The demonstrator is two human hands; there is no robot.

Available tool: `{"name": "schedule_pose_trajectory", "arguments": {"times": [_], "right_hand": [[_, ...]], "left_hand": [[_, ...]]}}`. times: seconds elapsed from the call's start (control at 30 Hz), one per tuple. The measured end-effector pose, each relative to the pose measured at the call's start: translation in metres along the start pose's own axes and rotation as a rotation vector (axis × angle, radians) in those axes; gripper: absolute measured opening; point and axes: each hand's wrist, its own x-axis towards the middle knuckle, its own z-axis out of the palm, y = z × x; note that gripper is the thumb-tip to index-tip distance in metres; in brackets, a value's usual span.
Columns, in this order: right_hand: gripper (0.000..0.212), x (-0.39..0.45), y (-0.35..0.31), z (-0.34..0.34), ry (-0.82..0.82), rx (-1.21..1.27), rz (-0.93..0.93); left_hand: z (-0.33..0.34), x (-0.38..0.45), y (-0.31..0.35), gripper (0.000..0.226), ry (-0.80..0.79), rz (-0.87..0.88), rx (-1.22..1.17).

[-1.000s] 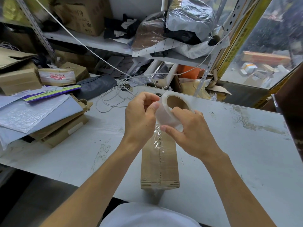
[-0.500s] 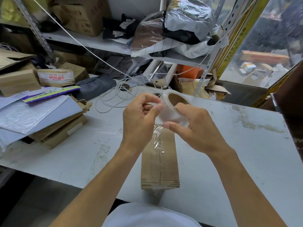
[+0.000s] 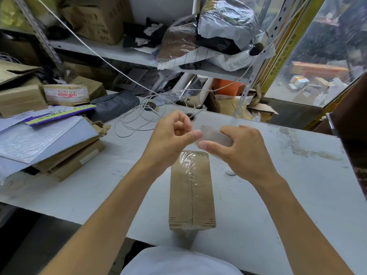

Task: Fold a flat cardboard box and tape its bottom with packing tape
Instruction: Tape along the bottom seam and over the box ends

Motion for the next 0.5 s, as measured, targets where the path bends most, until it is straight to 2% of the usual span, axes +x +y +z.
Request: {"name": "schedule_pose_trajectory", "arguments": {"times": [0.1,0.2,0.33,0.43,0.5], "right_hand": [[0.060,0.003,-0.005,-0.005,-0.011,0.016,-0.006],[0.061,0.006,-0.004,-0.007,-0.067,0.038,-0.024],[0.042,0.002,0.009,-0.011,-0.277,0.456,-0.026],[0.037,0.005,0.023,-0.011,-0.381,0.678,-0.038],[0.038,0.016,0.028,-0.016,-0.404,0.733,-0.057]], "left_hand": [[0.000,-0.001,0.001,0.027,0.032,0.035,0.085],[-0.003,0.000,0.003,0.027,0.037,0.052,0.023],[-0.016,0.004,0.005,0.027,-0.019,-0.129,-0.247],[-0.025,0.010,0.002,0.027,-0.030,-0.198,-0.249],[-0.026,0.015,0.001,0.026,-0.002,-0.214,-0.215]]}}
